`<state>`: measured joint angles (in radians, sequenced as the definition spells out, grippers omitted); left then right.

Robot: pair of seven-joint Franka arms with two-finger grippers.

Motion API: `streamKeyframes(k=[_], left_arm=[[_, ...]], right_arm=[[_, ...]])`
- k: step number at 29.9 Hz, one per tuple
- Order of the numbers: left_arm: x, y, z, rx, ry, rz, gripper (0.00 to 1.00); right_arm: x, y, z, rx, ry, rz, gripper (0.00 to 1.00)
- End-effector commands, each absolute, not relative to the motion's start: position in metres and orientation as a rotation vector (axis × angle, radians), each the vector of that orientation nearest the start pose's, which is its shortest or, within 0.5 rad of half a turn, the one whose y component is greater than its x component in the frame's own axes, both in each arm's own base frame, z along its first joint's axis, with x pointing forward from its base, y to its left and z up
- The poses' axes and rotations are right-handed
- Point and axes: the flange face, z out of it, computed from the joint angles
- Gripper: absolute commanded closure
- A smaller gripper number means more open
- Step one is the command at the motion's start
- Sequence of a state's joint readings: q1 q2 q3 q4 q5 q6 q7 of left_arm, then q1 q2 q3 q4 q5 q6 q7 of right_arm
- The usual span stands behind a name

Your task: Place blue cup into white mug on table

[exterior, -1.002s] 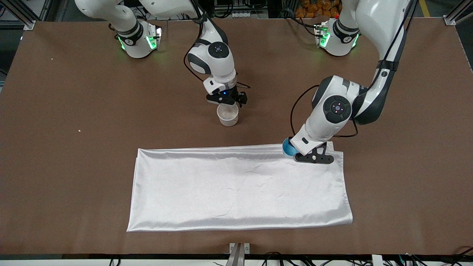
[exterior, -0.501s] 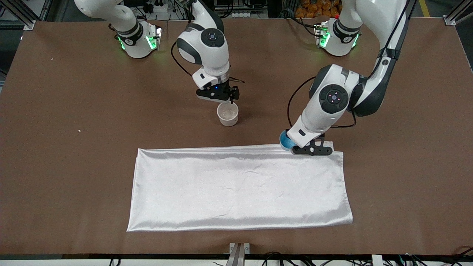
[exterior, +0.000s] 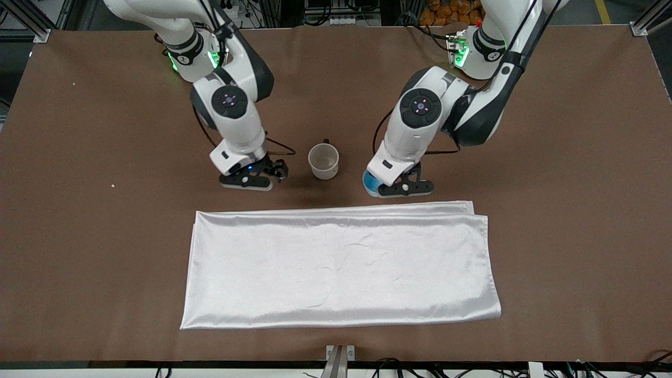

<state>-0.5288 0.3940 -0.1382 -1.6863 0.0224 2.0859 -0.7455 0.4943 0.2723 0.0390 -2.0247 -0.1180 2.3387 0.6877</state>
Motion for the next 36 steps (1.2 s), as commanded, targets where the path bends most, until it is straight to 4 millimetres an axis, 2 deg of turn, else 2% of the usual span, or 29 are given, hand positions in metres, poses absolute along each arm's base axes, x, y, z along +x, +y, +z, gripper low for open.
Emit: streamKeyframes(k=[1,5,9,14,18,21,29,34,36], left_arm=[[0.501,-0.438,0.384,-3.151,-0.206,-0.007,1.00],[0.488,-0.465,0.383,-3.158,-0.270,-0.002,1.00],[0.472,-0.487,0.374,-3.148,-0.287,0.002,1.00],[0.448,-0.511,0.362,-3.144,-0.286,0.028,1.00],[0.435,-0.523,0.353,-3.126,-0.339,0.031,1.00],[0.424,-0.533,0.348,-3.124,-0.316,0.044,1.00],[0.422,-0.535,0.333,-3.106,-0.335,0.062,1.00],[0.424,-0.543,0.324,-3.104,-0.367,0.072,1.00],[0.424,-0.548,0.318,-3.101,-0.390,0.078,1.00]], right_arm=[[0.559,0.237,0.309,-3.188,0.017,-0.093,0.00],[0.583,0.188,0.304,-3.194,-0.032,-0.081,0.00],[0.602,0.151,0.302,-3.196,-0.054,-0.080,0.00],[0.617,0.133,0.302,-3.196,-0.045,-0.087,0.00],[0.621,0.121,0.298,-3.197,-0.013,-0.081,0.00],[0.621,0.115,0.293,-3.198,-0.002,-0.065,0.00],[0.626,0.082,0.291,-3.198,-0.134,-0.052,0.00],[0.629,0.080,0.295,-3.198,-0.136,-0.064,0.00],[0.634,0.081,0.303,-3.195,-0.132,-0.085,0.00]])
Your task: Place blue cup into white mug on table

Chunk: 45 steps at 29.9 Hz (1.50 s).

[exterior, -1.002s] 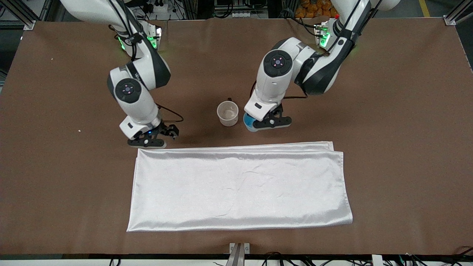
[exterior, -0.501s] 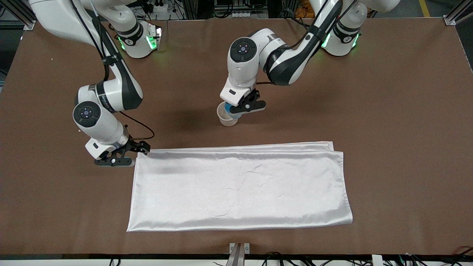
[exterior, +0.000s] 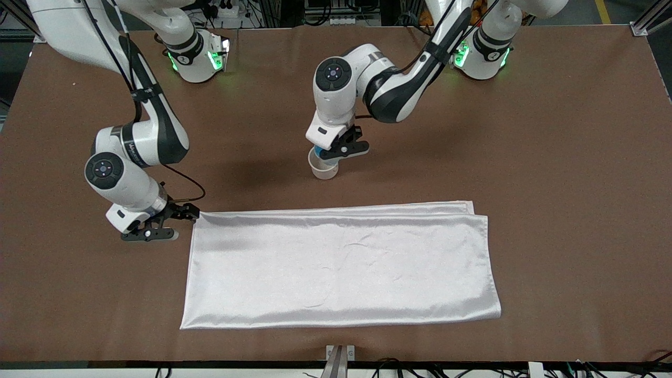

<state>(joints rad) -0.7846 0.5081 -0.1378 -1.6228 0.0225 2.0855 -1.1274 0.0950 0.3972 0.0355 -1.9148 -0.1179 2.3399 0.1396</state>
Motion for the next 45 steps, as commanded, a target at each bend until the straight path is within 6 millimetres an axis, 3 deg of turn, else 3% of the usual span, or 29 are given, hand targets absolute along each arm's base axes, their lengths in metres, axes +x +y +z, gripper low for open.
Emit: streamKeyframes(k=[1,5,7,9,10,12,15,19,21,26,36,45], left_arm=[[0.421,-0.553,0.316,-3.100,-0.395,0.079,1.00],[0.420,-0.560,0.310,-3.098,-0.404,0.081,1.00],[0.420,-0.560,0.308,-3.095,-0.404,0.084,0.90],[0.421,-0.560,0.308,-3.097,-0.405,0.085,0.69],[0.422,-0.559,0.309,-3.098,-0.399,0.081,0.50],[0.423,-0.559,0.309,-3.098,-0.395,0.079,0.00],[0.424,-0.559,0.309,-3.097,-0.398,0.073,0.00],[0.430,-0.555,0.325,-3.113,-0.400,0.044,0.00],[0.436,-0.552,0.343,-3.132,-0.416,0.017,0.00],[0.470,-0.520,0.384,-3.163,-0.429,-0.050,0.00],[0.538,-0.416,0.487,-3.208,-0.336,-0.224,0.00],[0.564,-0.327,0.549,-3.193,-0.204,-0.268,0.00]], right_arm=[[0.636,0.079,0.307,-3.196,-0.126,-0.088,0.00],[0.646,0.074,0.325,-3.172,-0.064,-0.071,0.00],[0.647,0.074,0.329,-3.138,-0.013,-0.044,0.00],[0.645,0.075,0.329,-3.107,0.027,-0.026,0.00],[0.644,0.077,0.327,-3.098,0.036,-0.014,0.00],[0.639,0.079,0.325,-3.099,0.036,0.005,0.00],[0.626,0.084,0.323,-3.100,0.023,0.027,0.00],[0.602,0.086,0.326,-3.103,0.012,0.046,0.00],[0.589,0.085,0.329,-3.105,0.009,0.048,0.00],[0.557,0.085,0.333,-3.111,-0.016,0.047,0.00],[0.511,0.090,0.331,-3.114,-0.057,-0.028,0.00],[0.509,0.083,0.348,-3.113,-0.107,-0.063,0.00]])
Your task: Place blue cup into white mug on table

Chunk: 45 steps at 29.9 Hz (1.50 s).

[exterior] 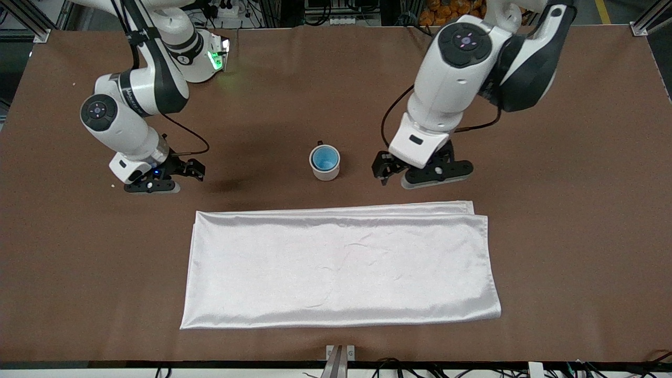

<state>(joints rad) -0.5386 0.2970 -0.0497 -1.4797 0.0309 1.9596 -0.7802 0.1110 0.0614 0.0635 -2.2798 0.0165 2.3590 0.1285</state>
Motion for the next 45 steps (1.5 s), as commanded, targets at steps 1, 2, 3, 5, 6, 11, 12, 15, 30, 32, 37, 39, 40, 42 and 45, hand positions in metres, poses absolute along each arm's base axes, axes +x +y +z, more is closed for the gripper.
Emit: streamKeyframes(k=[1,2,3,5,6,11,12,15,30,32,37,39,40,42,45], left_arm=[[0.567,-0.315,0.554,-3.189,-0.194,-0.271,0.00],[0.572,-0.302,0.558,-3.185,-0.182,-0.273,0.00],[0.575,-0.291,0.559,-3.181,-0.170,-0.267,0.00],[0.581,-0.270,0.563,-3.170,-0.154,-0.251,0.00],[0.583,-0.260,0.566,-3.165,-0.154,-0.248,0.00],[0.596,-0.205,0.575,-3.147,-0.232,-0.234,0.00],[0.599,-0.197,0.576,-3.145,-0.235,-0.232,0.00],[0.603,-0.175,0.576,-3.140,-0.211,-0.216,0.00],[0.592,-0.099,0.599,-3.107,-0.141,-0.135,0.00],[0.591,-0.095,0.599,-3.107,-0.118,-0.120,0.00],[0.584,-0.089,0.600,-3.101,-0.109,-0.073,0.00],[0.582,-0.082,0.602,-3.099,-0.119,-0.054,0.00],[0.581,-0.082,0.601,-3.098,-0.117,-0.049,0.00],[0.577,-0.081,0.601,-3.097,-0.114,-0.044,0.00],[0.574,-0.079,0.602,-3.097,-0.117,-0.044,0.00]], right_arm=[[0.511,0.081,0.351,-3.112,-0.136,-0.063,0.00],[0.513,0.078,0.355,-3.112,-0.156,-0.061,0.00],[0.515,0.071,0.358,-3.112,-0.163,-0.052,0.00],[0.519,0.062,0.364,-3.114,-0.164,-0.029,0.00],[0.520,0.059,0.367,-3.114,-0.167,-0.017,0.00],[0.528,0.052,0.388,-3.113,-0.173,0.035,0.00],[0.530,0.052,0.392,-3.112,-0.170,0.042,0.00],[0.533,0.052,0.404,-3.111,-0.158,0.066,0.00],[0.550,0.047,0.520,-3.078,-0.123,0.187,0.00],[0.551,0.045,0.532,-3.089,-0.132,0.161,0.00],[0.554,0.046,0.558,-3.093,-0.151,0.111,0.00],[0.556,0.045,0.568,-3.096,-0.152,0.085,0.00],[0.557,0.044,0.573,-3.100,-0.151,0.070,0.00],[0.559,0.042,0.582,-3.124,-0.178,0.041,0.00],[0.560,0.037,0.585,-3.164,-0.257,0.030,0.00]])
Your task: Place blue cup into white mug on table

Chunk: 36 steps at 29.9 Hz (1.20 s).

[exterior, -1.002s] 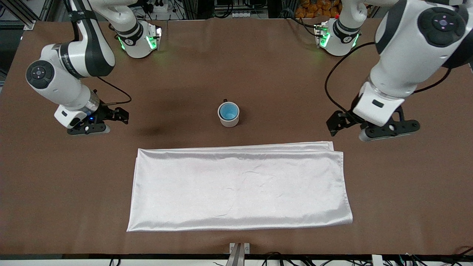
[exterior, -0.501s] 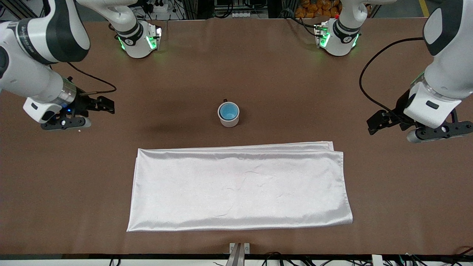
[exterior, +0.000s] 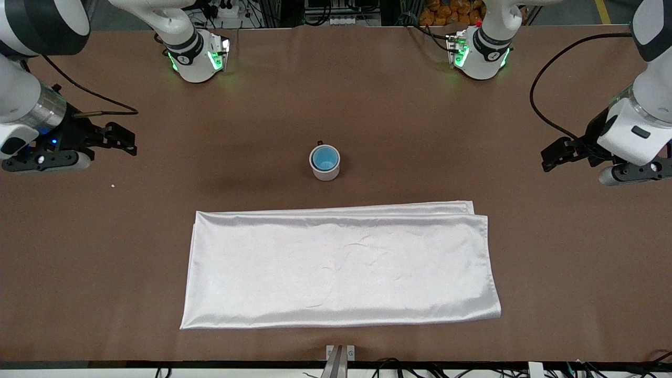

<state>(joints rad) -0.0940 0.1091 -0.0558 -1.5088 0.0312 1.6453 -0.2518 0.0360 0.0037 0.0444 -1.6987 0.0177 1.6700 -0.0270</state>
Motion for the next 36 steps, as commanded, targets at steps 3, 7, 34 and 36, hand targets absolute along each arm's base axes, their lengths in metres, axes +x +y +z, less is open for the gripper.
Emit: streamKeyframes(k=[3,7,34,36], left_arm=[[0.570,-0.075,0.608,-3.098,-0.124,-0.058,0.00],[0.567,-0.076,0.606,-3.096,-0.119,-0.049,0.00],[0.545,-0.081,0.618,-3.093,-0.095,-0.083,0.00],[0.546,-0.081,0.617,-3.092,-0.095,-0.083,0.00]], right_arm=[[0.560,0.035,0.588,-3.167,-0.295,0.026,0.00],[0.557,0.028,0.594,-3.165,-0.305,0.053,0.00],[0.555,0.003,0.614,-3.087,-0.193,0.019,0.00],[0.555,0.002,0.614,-3.087,-0.196,0.016,0.00]])
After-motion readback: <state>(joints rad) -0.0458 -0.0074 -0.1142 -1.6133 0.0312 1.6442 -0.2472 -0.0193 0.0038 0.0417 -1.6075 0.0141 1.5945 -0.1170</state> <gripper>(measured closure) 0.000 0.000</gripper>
